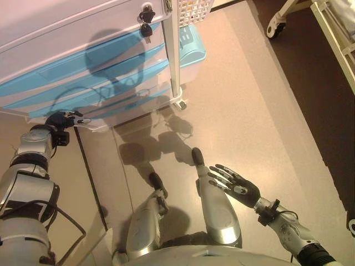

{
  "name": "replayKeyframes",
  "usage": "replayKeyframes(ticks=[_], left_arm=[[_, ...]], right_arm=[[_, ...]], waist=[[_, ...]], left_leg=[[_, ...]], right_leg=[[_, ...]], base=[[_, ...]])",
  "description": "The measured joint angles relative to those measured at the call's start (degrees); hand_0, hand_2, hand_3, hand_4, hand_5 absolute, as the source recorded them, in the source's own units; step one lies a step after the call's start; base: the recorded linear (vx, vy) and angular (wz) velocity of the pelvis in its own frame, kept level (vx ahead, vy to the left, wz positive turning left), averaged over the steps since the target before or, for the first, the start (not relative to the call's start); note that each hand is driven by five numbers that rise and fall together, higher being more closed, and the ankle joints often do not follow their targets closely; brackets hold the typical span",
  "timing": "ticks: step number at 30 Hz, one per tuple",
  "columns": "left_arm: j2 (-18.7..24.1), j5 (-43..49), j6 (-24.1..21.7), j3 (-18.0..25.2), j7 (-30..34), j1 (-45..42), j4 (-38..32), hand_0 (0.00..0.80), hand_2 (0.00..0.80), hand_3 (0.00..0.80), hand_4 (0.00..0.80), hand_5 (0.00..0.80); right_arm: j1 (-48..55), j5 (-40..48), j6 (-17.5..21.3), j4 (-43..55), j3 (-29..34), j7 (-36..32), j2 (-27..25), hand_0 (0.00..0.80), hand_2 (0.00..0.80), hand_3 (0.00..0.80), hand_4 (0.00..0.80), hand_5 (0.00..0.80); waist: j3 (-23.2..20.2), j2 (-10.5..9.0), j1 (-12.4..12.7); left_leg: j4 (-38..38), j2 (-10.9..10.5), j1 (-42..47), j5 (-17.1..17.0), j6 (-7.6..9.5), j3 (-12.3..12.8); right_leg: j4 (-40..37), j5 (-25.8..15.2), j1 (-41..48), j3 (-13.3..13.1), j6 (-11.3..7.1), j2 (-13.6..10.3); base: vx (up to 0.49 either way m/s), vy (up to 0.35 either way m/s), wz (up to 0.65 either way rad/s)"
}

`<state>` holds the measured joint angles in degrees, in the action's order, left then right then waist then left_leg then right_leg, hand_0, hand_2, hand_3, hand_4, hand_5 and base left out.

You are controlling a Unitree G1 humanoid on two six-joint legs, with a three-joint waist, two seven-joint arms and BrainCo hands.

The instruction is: Open the drawer and pick up the medicine

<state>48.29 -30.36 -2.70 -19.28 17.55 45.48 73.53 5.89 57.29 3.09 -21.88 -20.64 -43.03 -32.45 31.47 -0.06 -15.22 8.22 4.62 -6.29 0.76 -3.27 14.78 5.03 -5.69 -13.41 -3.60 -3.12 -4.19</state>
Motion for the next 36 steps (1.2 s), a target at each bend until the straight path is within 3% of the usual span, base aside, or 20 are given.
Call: replayKeyframes(ticks=[4, 7, 11, 16, 21, 25, 29, 32, 36], left_arm=[[-0.1, -0.1, -0.1, 0.0, 2.1, -1.6, -1.8, 0.0, 0.0, 0.0, 0.0, 0.0], [-0.8, -2.2, 0.2, 0.5, 4.5, -4.6, -7.7, 0.0, 0.0, 0.0, 0.0, 0.0], [-4.6, -4.4, 1.6, 1.6, 9.3, -10.0, -15.0, 0.0, 0.0, 0.0, 0.0, 0.0], [-12.5, -4.5, 2.6, 2.4, 13.4, -21.2, -21.7, 0.0, 0.0, 0.0, 0.0, 0.0], [-21.2, -4.4, 4.0, 3.5, 14.8, -33.9, -22.3, 0.0, 0.0, 0.0, 0.0, 0.0], [-24.6, -4.6, 3.8, 3.4, 16.1, -40.1, -22.1, 0.0, 0.0, 0.0, 0.0, 0.0], [-29.1, -7.4, 3.8, 3.4, 16.3, -44.0, -20.9, 0.0, 0.0, 0.0, 0.0, 0.0], [-31.4, -8.5, 3.8, 3.4, 17.5, -46.9, -20.2, 0.0, 0.0, 0.0, 0.0, 0.0], [-32.8, -10.7, 3.8, 3.4, 18.8, -48.5, -17.8, 0.0, 0.0, 0.0, 0.0, 0.0]], right_arm=[[0.1, 0.0, 0.4, -1.0, 0.2, 5.7, 0.4, 0.0, 0.0, 0.0, 0.0, 0.0], [0.2, -2.2, 0.3, -2.1, 1.3, 8.4, 1.2, 0.0, 0.0, 0.0, 0.0, 0.0], [0.2, -8.0, -0.4, -2.7, 1.2, 9.1, 1.9, 0.0, 0.0, 0.0, 0.0, 0.0], [-1.8, -12.8, -2.4, -5.3, 1.3, 11.6, 3.0, 0.0, 0.0, 0.0, 0.0, 0.0], [-4.2, -16.8, -5.5, -13.3, 1.9, 12.9, 6.0, 0.0, 0.0, 0.0, 0.0, 0.0], [-5.2, -17.1, -6.5, -19.5, 1.8, 12.7, 9.4, 0.0, 0.0, 0.0, 0.0, 0.0], [-4.9, -19.3, -6.9, -24.2, 1.8, 12.4, 11.3, 0.0, 0.0, 0.0, 0.0, 0.0], [-4.4, -20.3, -6.9, -26.2, 1.8, 12.3, 11.6, 0.0, 0.0, 0.0, 0.0, 0.0], [-4.0, -20.3, -7.1, -29.9, 1.9, 12.3, 12.9, 0.0, 0.0, 0.0, 0.0, 0.0]], waist=[[0.0, -0.35, 0.0], [0.0, -0.44, 0.9], [-0.1, -0.54, 2.3], [-0.9, -0.76, 5.0], [-7.3, -0.98, 8.5], [-12.9, -0.57, 10.5], [-17.0, 1.75, 11.3], [-18.7, 3.17, 12.3], [-20.6, 3.27, 13.8]], left_leg=[[0.5, 0.5, 1.0, 0.3, -0.21, -0.2], [-0.1, 0.5, 1.5, 0.2, -0.18, -0.7], [-2.2, 0.4, 4.3, -0.4, -0.37, -1.6], [-6.5, 0.3, 7.8, -2.5, -0.69, -3.5], [-9.0, 0.4, 8.5, -3.4, -1.06, -5.7], [-10.9, 0.3, 10.9, -3.7, -1.13, -6.9], [-12.8, -0.1, 12.2, -4.4, -0.79, -8.4], [-13.4, -0.4, 12.1, -4.9, -0.6, -9.6], [-13.6, -0.3, 11.9, -4.9, -0.71, -10.6]], right_leg=[[-1.1, -0.4, 1.7, 0.7, 0.35, 0.5], [-1.2, -0.4, 2.3, 1.0, 0.35, 0.1], [-2.8, -0.4, 5.4, 2.0, 0.32, 0.0], [-5.3, -0.4, 9.0, 4.2, 0.4, 0.1], [-8.0, -0.6, 11.0, 6.3, 0.66, 0.5], [-10.1, -0.3, 14.3, 7.8, 0.33, 0.4], [-10.3, 0.2, 15.9, 9.6, -0.38, -0.1], [-10.3, 0.3, 16.4, 10.8, -0.48, -0.4], [-10.3, 0.6, 16.9, 12.3, -0.38, -0.6]], base=[[-0.077, -0.09, 0.03], [0.002, -0.089, 0.02], [0.032, -0.112, 0.12], [0.034, -0.111, 0.2], [0.057, -0.074, 0.23], [0.069, -0.008, 0.2], [0.036, 0.019, 0.23], [0.009, 0.015, 0.2], [0.012, 0.017, 0.19]])
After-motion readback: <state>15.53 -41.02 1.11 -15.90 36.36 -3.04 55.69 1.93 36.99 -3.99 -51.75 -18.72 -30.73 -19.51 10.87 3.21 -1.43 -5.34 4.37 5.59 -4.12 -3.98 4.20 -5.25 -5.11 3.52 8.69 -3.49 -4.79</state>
